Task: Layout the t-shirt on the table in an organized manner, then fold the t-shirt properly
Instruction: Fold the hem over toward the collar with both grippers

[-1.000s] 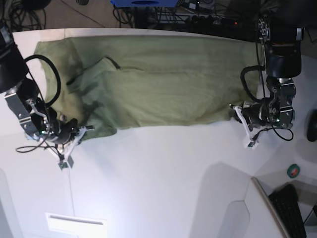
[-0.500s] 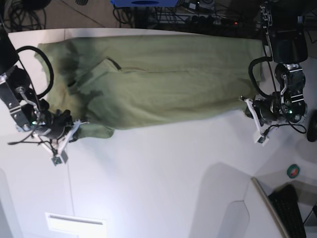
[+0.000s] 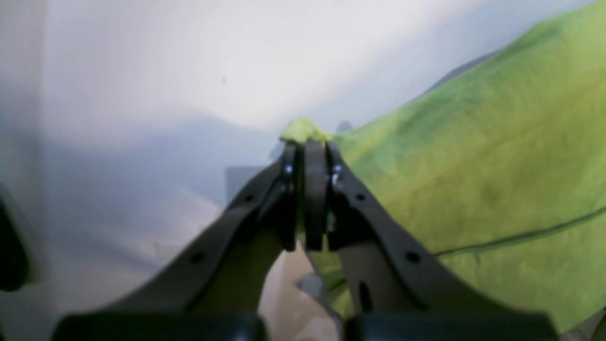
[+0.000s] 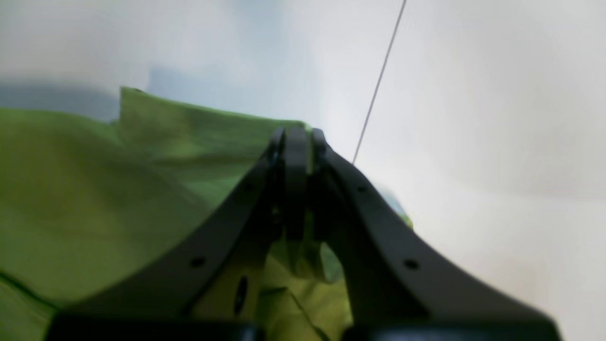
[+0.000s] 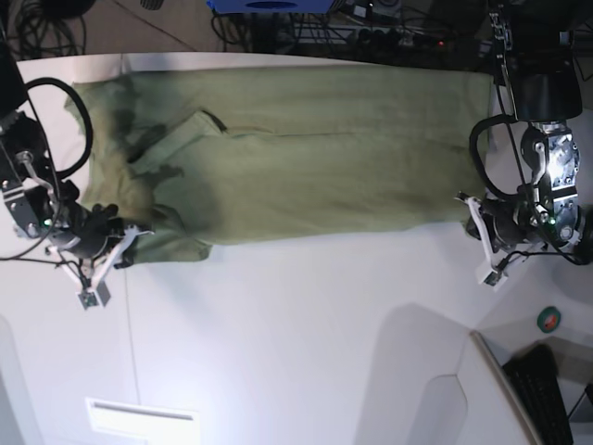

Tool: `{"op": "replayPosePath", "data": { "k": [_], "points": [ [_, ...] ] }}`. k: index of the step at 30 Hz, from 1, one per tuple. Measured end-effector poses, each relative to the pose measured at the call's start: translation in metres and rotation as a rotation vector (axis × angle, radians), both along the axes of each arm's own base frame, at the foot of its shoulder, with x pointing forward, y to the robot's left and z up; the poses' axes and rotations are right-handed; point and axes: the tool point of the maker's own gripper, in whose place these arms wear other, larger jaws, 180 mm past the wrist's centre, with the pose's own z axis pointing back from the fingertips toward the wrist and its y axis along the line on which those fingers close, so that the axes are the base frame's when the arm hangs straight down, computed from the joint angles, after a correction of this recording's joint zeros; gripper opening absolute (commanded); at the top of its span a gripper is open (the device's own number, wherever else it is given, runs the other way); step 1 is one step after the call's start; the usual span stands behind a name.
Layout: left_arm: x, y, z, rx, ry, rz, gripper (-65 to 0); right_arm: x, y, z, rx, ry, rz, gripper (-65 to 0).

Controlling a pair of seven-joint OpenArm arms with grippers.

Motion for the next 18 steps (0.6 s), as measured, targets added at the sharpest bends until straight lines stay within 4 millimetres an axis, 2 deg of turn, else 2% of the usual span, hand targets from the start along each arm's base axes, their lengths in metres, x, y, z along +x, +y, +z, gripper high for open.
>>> {"op": "replayPosePath", "data": {
  "k": [3,6,9,13,18],
  "points": [
    [-0.012,0.001,-0.009,0.004,0.033,0.002,-65.0,-0.006,0.007,0.002,0.017,-0.003,0.015,-65.0],
    [-0.022,0.005,-0.014,0.011,0.054,0.002,-65.0,-0.012,-0.004,0.002,0.011,-0.003,-0.003,-65.0],
    [-0.028,0.011,-0.009,0.04,0.047,-0.01,-65.0,-0.02,-0.017,0.004,0.011,-0.004,-0.036,-65.0],
    [-0.035,0.007,-0.007,0.049,0.038,-0.03,-65.0,-0.031,-0.012,0.004,0.021,0.031,-0.03,-65.0],
    [-0.056,0.007,-0.02,0.049,0.086,-0.031,-65.0,-0.046,-0.018,0.004,0.034,0.044,-0.057,-65.0]
  ]
}}
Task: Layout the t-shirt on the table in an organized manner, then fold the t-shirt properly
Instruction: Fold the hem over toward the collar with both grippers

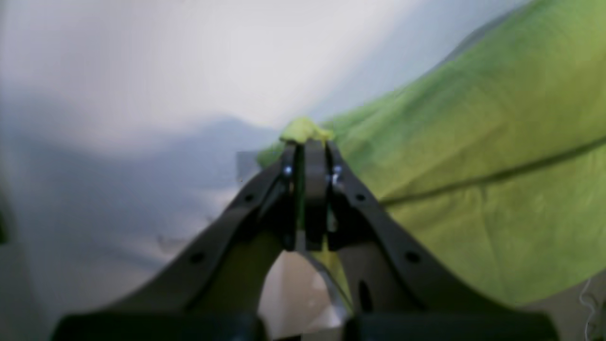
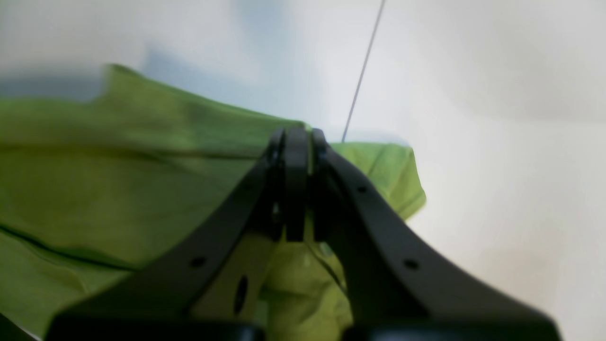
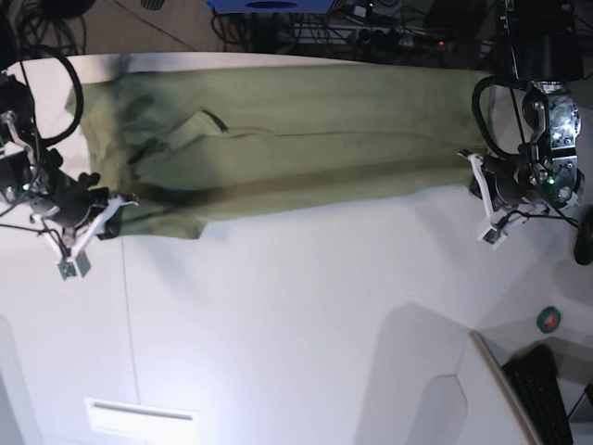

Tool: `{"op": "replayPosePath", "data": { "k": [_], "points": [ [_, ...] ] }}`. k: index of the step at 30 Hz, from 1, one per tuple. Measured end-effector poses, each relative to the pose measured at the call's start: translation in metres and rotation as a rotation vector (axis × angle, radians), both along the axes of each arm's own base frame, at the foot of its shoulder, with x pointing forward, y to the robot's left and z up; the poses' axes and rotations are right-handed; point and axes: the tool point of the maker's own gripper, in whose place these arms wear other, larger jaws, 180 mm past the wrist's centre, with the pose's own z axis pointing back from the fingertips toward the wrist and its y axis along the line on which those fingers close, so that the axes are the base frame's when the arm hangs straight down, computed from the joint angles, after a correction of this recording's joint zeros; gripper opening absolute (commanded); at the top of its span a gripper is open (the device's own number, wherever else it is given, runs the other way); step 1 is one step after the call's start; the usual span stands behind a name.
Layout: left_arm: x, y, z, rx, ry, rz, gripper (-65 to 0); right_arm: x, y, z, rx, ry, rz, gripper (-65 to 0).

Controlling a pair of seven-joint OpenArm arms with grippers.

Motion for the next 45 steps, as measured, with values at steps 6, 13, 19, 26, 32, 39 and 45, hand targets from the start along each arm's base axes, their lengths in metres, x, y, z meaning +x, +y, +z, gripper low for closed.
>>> {"op": "replayPosePath", "data": {
  "k": [6,13,19,26,32,39,45],
  "points": [
    [-0.01,0.0,-0.005,0.001,0.021,-0.002,-65.0,-0.017,0.005,0.007,0.013,0.014,0.013,-65.0],
    [-0.027,-0.005,0.008,0.062,0.035,-0.053,-65.0,-0.044,0.021,0.004,0.025,0.07,0.058,-65.0],
    [-0.031,-0.007,0.007,0.066,0.04,-0.062,-65.0,-0.063,0.021,0.005,0.022,0.085,-0.018,-65.0],
    [-0.029,-0.007,0.008,0.068,0.035,-0.065,-65.0,-0.089,0.029,0.007,0.047,0.112,-0.035,-65.0],
    [-0.032,-0.005,0.008,0.078,0.053,-0.063,-65.0,-0.103,0.023,0.021,0.05,0.126,-0.071,-65.0],
    [-0.028,-0.005,0.025,0.115,0.017,-0.096,-65.0,-0.119,0.028,0.022,0.055,0.156,-0.058,-65.0],
    [-0.052,-0.007,0.015,0.119,0.065,-0.108,-65.0,-0.126,0.029,0.01,0.064,0.19,-0.085,-65.0]
  ]
}}
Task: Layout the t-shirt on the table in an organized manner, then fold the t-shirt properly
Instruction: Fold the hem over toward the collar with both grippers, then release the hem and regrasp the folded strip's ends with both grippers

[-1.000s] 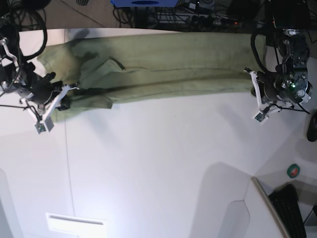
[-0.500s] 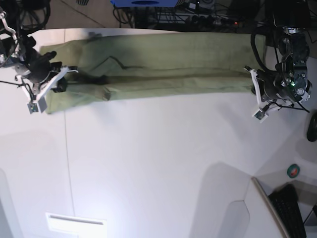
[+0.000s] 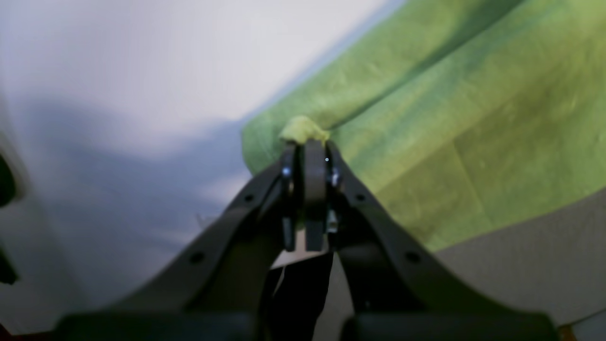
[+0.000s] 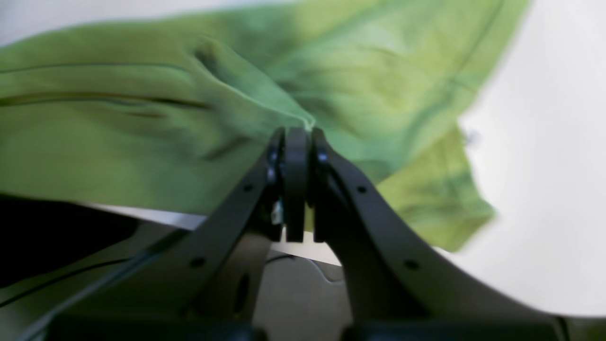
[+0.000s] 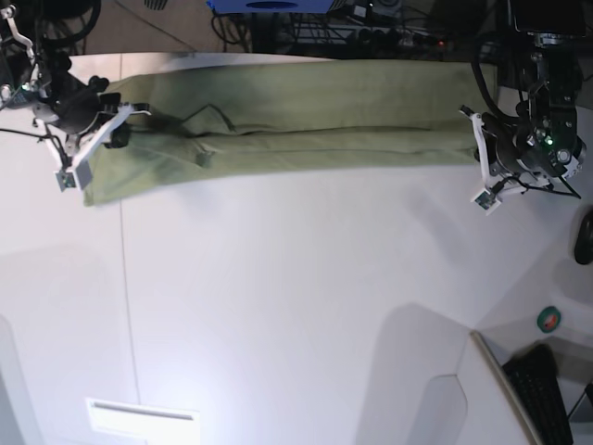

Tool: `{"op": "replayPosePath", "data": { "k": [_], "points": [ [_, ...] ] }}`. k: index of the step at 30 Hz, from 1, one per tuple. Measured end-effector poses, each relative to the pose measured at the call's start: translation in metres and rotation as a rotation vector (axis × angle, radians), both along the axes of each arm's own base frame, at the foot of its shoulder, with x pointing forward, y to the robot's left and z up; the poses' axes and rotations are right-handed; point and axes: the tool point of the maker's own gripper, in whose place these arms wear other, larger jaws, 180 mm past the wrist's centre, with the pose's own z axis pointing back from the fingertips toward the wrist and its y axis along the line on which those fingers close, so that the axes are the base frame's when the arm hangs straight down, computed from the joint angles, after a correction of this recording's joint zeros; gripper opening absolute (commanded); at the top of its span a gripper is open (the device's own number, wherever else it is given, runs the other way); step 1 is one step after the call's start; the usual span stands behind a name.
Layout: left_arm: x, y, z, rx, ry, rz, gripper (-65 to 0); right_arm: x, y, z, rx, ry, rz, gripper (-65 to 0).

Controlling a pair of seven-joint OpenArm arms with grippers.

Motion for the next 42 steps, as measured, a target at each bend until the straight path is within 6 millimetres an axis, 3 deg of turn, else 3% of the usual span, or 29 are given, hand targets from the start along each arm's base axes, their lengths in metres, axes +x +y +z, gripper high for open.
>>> {"op": "replayPosePath", "data": {
  "k": [5,9,16,20,25,26,28,30,33,39,42],
  "points": [
    [-0.015,-0.001,-0.006,-0.001,0.032,-0.002,-65.0,0.001,0.0,0.001,0.002,-0.003,-0.001,-65.0],
    [-0.019,0.0,-0.009,0.003,0.042,-0.003,-65.0,-0.001,-0.015,-0.012,-0.101,-0.003,0.002,-65.0],
    [-0.018,-0.001,-0.009,0.007,0.043,-0.01,-65.0,-0.007,-0.002,-0.019,-0.083,0.019,-0.008,-65.0],
    [-0.022,-0.015,-0.015,-0.002,0.072,-0.068,-65.0,-0.013,0.003,-0.023,-0.072,0.056,-0.018,-65.0],
    [-0.029,-0.01,-0.017,0.014,0.089,-0.069,-65.0,-0.016,0.003,-0.024,-0.071,0.073,-0.015,-65.0],
    [-0.029,-0.01,-0.017,0.014,0.088,-0.07,-62.7,-0.016,0.005,-0.024,-0.068,0.074,-0.014,-58.5],
    [-0.028,-0.006,-0.014,0.023,0.085,-0.072,-47.9,-0.018,0.006,-0.024,-0.065,0.074,-0.012,-44.1],
    [-0.026,-0.003,-0.012,0.025,0.078,-0.061,-36.9,-0.022,0.008,-0.021,-0.064,0.07,-0.005,-35.0],
    [-0.022,0.006,-0.005,0.02,0.048,-0.012,-28.3,-0.022,0.016,-0.011,-0.044,0.05,0.009,-33.2],
    [-0.011,0.015,0.037,0.062,-0.09,-0.005,-28.3,-0.02,0.022,-0.001,-0.029,0.023,0.02,-33.2],
    [-0.011,0.01,0.04,-0.021,-0.112,0.035,-29.3,-0.012,0.013,0.003,-0.033,0.002,-0.019,-33.2]
  ]
}}
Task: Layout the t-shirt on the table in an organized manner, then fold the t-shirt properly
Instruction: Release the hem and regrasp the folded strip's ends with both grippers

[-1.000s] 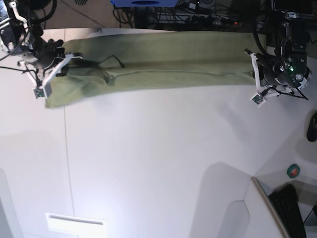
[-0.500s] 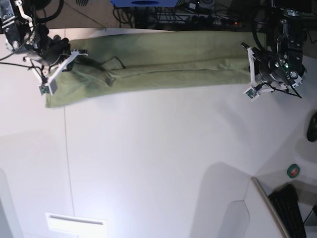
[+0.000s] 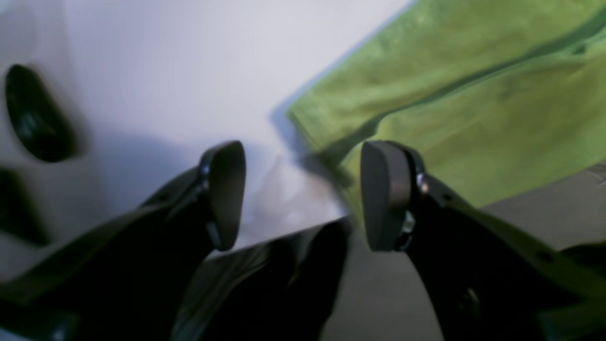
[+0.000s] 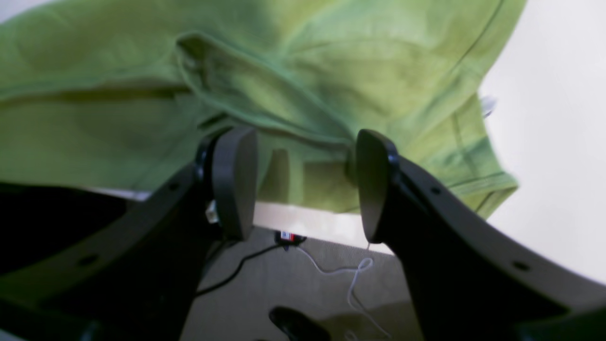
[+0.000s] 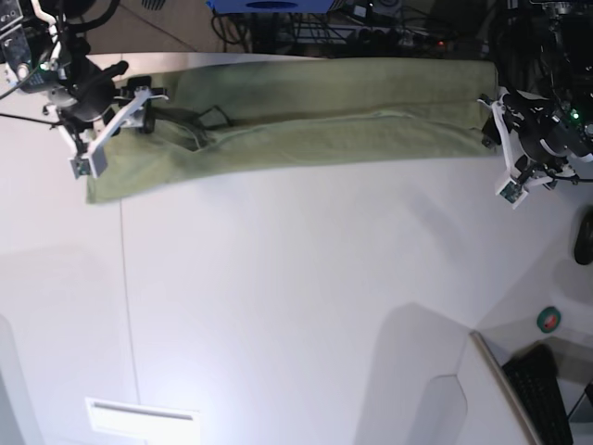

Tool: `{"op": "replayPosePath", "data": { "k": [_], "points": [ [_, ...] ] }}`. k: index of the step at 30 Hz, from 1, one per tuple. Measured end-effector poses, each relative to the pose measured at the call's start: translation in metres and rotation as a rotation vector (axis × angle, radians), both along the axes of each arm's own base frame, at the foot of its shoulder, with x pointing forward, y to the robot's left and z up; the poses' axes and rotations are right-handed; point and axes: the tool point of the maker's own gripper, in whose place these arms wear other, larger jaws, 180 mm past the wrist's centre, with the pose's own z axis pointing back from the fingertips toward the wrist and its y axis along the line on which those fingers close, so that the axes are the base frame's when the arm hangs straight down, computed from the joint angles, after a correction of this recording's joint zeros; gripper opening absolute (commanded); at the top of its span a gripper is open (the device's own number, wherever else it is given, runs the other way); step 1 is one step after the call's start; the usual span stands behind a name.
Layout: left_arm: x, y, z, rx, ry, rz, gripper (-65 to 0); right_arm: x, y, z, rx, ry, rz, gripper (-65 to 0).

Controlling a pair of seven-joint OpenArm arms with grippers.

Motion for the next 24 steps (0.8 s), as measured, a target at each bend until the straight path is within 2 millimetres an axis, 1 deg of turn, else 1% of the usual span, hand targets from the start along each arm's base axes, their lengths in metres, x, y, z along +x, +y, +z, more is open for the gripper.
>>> {"op": "replayPosePath", "data": {
  "k": [1,2,3,4,5,6,8,9,11,13,15,16,17,19,21,23,24],
  "points": [
    [0.001,-0.002,-0.002,-0.052,-0.008,0.027,-33.4,0.007,-0.005,0.003,-0.005,-0.018,-0.026,-34.7],
    [-0.001,-0.002,-0.007,-0.096,-0.006,0.065,-40.8,0.015,-0.01,0.006,-0.009,-0.04,-0.057,-38.1],
    [-0.005,-0.003,-0.014,-0.143,0.0,0.11,-52.7,0.025,-0.013,0.008,0.004,-0.065,-0.091,-44.0],
    [-0.012,-0.004,-0.023,-0.18,0.021,0.151,-65.0,0.032,-0.018,0.008,0.003,-0.077,-0.118,-52.1],
    [-0.02,-0.004,-0.033,-0.205,0.042,0.192,-65.0,0.036,-0.022,0.007,-0.003,-0.08,-0.133,-61.4],
    [-0.03,-0.001,-0.042,-0.225,0.066,0.237,-65.0,0.041,-0.024,0.005,-0.004,-0.079,-0.142,-65.0],
    [-0.047,0.007,-0.055,-0.247,0.099,0.329,-65.0,0.044,-0.026,-0.003,0.001,-0.061,-0.147,-65.0],
    [-0.052,0.011,-0.06,-0.253,0.111,0.356,-65.0,0.047,-0.029,-0.009,-0.001,-0.049,-0.16,-65.0],
    [-0.055,0.011,-0.065,-0.267,0.118,0.371,-65.0,0.051,-0.032,-0.019,-0.004,-0.031,-0.188,-65.0],
    [-0.047,0.002,-0.07,-0.304,0.081,0.36,-65.0,0.05,-0.03,-0.029,0.011,-0.003,-0.199,-65.0],
    [-0.047,-0.011,-0.085,-0.295,0.112,0.316,-65.0,0.047,-0.035,-0.038,0.0,0.022,-0.207,-65.0],
    [-0.049,-0.021,-0.094,-0.299,0.135,0.293,-65.0,0.045,-0.039,-0.043,-0.01,0.038,-0.215,-65.0],
    [-0.047,-0.032,-0.1,-0.321,0.133,0.278,-65.0,0.044,-0.041,-0.048,-0.015,0.054,-0.217,-65.0],
    [-0.034,-0.041,-0.105,-0.358,0.105,0.278,-65.0,0.043,-0.042,-0.057,-0.012,0.082,-0.224,-65.0],
    [-0.016,-0.049,-0.107,-0.41,0.065,0.294,-65.0,0.041,-0.05,-0.074,-0.023,0.12,-0.253,-65.0],
    [-0.002,-0.051,-0.109,-0.435,0.052,0.316,-65.0,0.044,-0.061,-0.087,-0.04,0.129,-0.288,-65.0],
    [0.006,-0.05,-0.109,-0.439,0.045,0.327,-65.0,0.048,-0.064,-0.088,-0.036,0.125,-0.293,-65.0]
  ]
}}
